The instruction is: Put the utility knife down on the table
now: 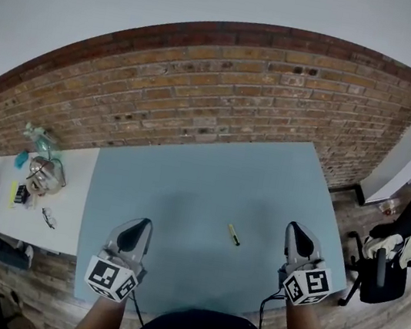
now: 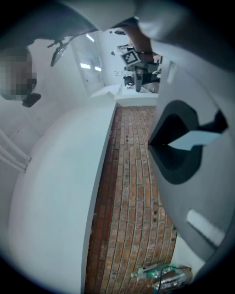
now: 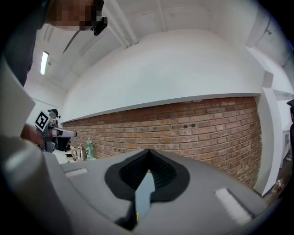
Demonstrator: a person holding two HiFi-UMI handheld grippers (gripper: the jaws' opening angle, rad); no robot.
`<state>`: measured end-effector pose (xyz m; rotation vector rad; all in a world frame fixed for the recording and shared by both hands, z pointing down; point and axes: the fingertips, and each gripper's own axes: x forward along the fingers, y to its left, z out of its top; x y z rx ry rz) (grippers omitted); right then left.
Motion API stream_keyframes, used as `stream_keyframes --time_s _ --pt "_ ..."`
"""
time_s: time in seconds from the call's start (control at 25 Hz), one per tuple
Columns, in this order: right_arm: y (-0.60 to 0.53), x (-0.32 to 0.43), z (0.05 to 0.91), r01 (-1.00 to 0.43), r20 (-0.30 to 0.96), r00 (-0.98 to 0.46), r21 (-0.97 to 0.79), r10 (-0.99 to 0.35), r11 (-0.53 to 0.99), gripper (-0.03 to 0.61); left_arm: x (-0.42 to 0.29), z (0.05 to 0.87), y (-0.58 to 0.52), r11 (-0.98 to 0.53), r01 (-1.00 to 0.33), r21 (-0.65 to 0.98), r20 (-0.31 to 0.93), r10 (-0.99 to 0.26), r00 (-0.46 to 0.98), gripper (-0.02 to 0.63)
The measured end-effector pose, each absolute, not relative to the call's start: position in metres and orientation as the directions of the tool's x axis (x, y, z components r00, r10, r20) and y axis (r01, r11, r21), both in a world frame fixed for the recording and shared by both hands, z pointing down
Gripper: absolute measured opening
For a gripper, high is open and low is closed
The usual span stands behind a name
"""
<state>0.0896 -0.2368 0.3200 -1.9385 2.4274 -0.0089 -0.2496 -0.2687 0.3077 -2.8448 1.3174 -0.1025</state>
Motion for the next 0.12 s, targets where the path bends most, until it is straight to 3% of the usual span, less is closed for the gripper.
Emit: stream_keyframes --time_s 0.12 --pt "-0.2417 0.0837 0.32 -0.973 -0.026 -0.231 -0.024 -0.973 0.231 0.002 -0.2568 0.3073 -0.2693 -0.641 -0.767 -0.04 0.061 -0.767 0.638 0.003"
